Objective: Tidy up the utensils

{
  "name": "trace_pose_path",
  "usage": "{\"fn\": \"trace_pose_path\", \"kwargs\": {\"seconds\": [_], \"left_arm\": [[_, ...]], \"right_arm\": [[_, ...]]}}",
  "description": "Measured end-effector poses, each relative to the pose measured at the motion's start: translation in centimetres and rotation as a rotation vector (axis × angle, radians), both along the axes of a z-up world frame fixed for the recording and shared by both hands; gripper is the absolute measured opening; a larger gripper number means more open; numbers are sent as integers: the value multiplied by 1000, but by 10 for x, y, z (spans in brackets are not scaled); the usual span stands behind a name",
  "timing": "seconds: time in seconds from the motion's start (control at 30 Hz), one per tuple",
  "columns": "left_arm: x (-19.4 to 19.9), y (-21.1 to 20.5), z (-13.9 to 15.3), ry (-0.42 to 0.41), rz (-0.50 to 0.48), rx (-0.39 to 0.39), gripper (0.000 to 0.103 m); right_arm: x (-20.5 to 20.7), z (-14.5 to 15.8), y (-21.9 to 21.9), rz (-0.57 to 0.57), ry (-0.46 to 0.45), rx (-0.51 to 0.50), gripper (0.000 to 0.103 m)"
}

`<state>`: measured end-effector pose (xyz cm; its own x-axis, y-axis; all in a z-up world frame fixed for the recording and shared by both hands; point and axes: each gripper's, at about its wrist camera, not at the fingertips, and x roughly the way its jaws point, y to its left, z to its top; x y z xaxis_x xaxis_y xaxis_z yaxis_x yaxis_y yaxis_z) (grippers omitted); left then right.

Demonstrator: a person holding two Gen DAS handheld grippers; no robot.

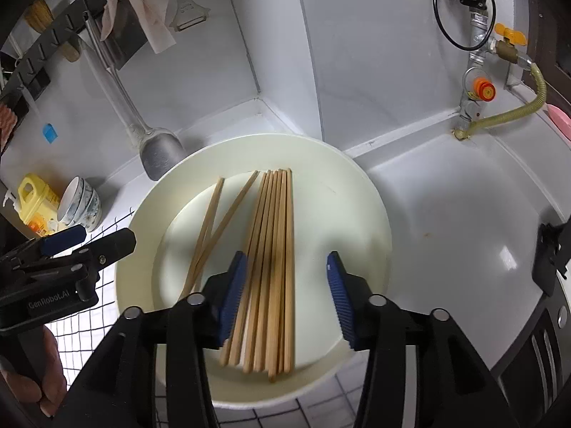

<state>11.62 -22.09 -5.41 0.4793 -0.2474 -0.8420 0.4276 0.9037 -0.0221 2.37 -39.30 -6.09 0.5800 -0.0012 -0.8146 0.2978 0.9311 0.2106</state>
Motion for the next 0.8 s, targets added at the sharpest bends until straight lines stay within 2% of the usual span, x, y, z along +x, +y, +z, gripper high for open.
{"fn": "trace_pose_path", "kwargs": {"seconds": [0.37,0.8], "left_arm": [[-22,14,27,-31,13,-10,96],[-35,23,48,-54,26,-27,97]], "right_arm": [[-19,20,18,-11,-9,-12,57],[-34,35,30,-27,-6,-29,62]]}}
